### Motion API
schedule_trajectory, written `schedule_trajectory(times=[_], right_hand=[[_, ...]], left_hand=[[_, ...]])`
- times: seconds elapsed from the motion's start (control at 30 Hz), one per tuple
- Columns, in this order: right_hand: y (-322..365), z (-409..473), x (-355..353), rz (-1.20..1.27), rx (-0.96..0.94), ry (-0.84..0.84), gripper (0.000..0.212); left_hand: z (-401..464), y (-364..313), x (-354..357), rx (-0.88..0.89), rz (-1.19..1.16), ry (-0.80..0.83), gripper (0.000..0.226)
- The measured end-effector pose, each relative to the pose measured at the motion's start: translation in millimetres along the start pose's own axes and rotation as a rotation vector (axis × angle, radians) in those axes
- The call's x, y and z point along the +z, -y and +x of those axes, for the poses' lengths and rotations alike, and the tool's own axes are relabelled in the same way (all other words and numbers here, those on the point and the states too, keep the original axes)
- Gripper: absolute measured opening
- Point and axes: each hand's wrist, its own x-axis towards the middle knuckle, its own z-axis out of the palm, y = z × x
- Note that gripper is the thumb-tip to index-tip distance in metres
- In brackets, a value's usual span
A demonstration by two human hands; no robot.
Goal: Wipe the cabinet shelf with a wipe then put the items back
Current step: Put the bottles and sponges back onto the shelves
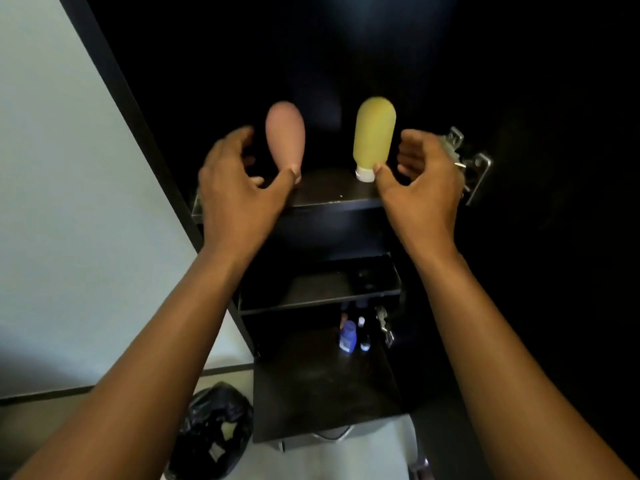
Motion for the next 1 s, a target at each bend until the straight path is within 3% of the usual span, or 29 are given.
schedule_trajectory(times=[0.07,0.13,0.2,0.3,0.47,0.67,0.83,1.0], right_hand=[[-0.2,-24.4,-11.8,0.006,-0.101,-0.181,0.034],[-7.6,-55.6,-20.5,0.006,-0.168,-0.264,0.021],[-27.3,-87.3,-24.9,0.003,-0.172,-0.229,0.012],[-72.9,-134.9,-23.4,-0.048,-0.102,-0.058,0.009],[-160.6,-200.9,-7.3,-0.2,0.169,0.202,0.017],[-249.8,-241.8,22.3,-0.296,0.496,0.353,0.031],[-293.9,-259.1,47.6,-0.344,0.605,0.361,0.043],[-315.4,-268.0,63.2,-0.355,0.55,0.315,0.046]], left_hand=[[-30.0,-6.2,-5.9,0.138,-0.042,-0.163,0.051],[-73.5,-6.1,-3.8,0.258,-0.091,-0.176,0.029],[-120.7,5.6,8.4,0.27,-0.133,-0.029,0.013],[-182.3,41.5,38.3,0.134,-0.129,0.262,0.009],[-241.3,110.0,88.1,-0.204,-0.105,0.519,0.029],[-261.8,167.8,149.3,-0.384,-0.088,0.69,0.057],[-275.6,188.3,198.4,-0.485,-0.068,0.689,0.073],[-304.8,201.0,238.2,-0.536,-0.037,0.585,0.075]])
